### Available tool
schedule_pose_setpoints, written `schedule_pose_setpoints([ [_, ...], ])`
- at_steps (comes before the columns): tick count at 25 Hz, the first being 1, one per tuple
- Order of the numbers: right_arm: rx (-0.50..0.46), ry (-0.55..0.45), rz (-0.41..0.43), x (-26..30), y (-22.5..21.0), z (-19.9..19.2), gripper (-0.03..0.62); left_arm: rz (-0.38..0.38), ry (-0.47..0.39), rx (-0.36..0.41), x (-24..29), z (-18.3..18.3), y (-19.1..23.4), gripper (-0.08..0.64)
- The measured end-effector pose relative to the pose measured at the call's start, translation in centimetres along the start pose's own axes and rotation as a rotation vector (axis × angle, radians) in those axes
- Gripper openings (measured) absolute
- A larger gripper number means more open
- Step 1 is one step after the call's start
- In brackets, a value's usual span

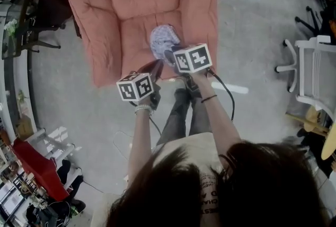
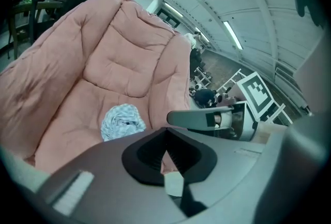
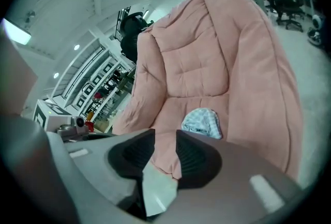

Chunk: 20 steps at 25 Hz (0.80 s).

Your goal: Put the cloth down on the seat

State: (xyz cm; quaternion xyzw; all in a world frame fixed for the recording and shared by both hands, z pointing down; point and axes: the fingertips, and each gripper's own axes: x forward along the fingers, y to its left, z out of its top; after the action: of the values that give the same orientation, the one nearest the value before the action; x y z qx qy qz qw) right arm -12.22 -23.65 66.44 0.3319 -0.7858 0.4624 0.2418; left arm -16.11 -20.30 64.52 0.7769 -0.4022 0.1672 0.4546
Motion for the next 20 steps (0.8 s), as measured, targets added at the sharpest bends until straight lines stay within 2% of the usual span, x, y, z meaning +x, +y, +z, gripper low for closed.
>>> schedule_pose_setpoints([
  [12,-0.039,-0.149,0.048,-6.4,5.6,3.6,0.126,-0.033,-0.122,0.062,-5.5,4.2,-4.7,0.005],
  [20,-0.086,-0.228,0.112,-10.0,9.7,5.6,0.081,-0.067,-0.159,0.148,-8.2,6.5,-7.8,0.005],
])
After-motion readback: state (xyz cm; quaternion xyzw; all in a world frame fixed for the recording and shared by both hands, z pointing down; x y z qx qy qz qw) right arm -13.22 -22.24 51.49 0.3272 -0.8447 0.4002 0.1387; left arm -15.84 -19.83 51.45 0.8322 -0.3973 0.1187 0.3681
